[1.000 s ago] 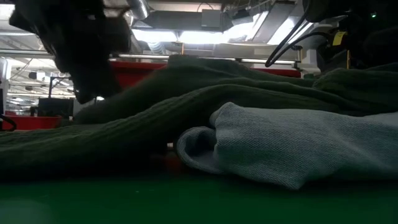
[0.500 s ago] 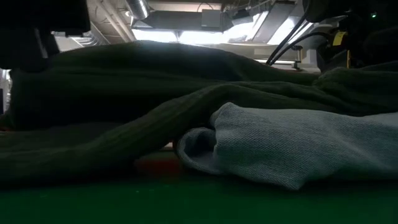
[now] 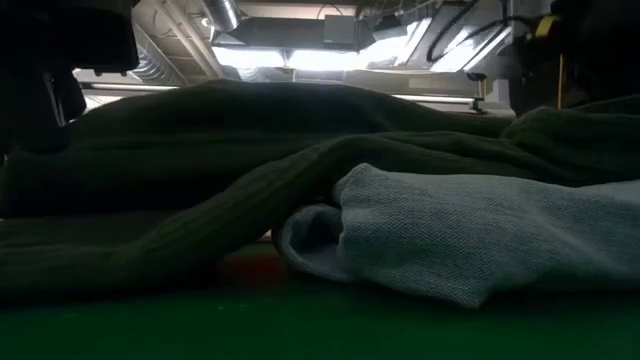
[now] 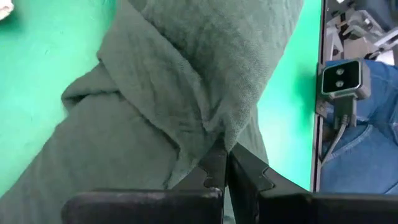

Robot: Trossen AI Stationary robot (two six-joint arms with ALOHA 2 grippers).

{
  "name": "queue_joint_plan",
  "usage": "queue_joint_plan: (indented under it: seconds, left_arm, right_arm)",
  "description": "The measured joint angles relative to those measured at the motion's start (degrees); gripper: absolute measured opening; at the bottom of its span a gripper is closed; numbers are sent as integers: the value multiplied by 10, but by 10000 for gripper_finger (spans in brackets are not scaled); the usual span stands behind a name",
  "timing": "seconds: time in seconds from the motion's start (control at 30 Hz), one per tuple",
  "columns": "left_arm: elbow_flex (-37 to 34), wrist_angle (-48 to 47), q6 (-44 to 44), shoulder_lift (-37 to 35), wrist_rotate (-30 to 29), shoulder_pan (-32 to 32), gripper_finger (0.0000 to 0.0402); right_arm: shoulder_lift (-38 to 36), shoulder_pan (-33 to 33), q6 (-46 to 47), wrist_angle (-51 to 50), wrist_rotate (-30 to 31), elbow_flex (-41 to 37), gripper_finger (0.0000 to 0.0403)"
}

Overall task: Fold laundry
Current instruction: Fold the green shirt

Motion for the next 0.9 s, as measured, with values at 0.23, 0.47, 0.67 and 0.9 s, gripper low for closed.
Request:
queue_joint_plan:
  seconds: [0.23, 0.47, 0.67, 0.9]
  left_arm:
    - [0, 5, 0, 3, -11, 0, 5]
    - [0, 5, 0, 3, -14, 0, 5]
    - [0, 6, 0, 3, -14, 0, 5]
    - [0, 6, 5, 3, -14, 0, 5]
  right_arm:
    - [-42, 0, 113, -22, 22, 5, 179]
    - [-51, -1, 138, -10, 50, 5, 179]
    - [-32, -1, 121, 15, 44, 5, 179]
    - [-5, -1, 109, 3, 41, 4, 179]
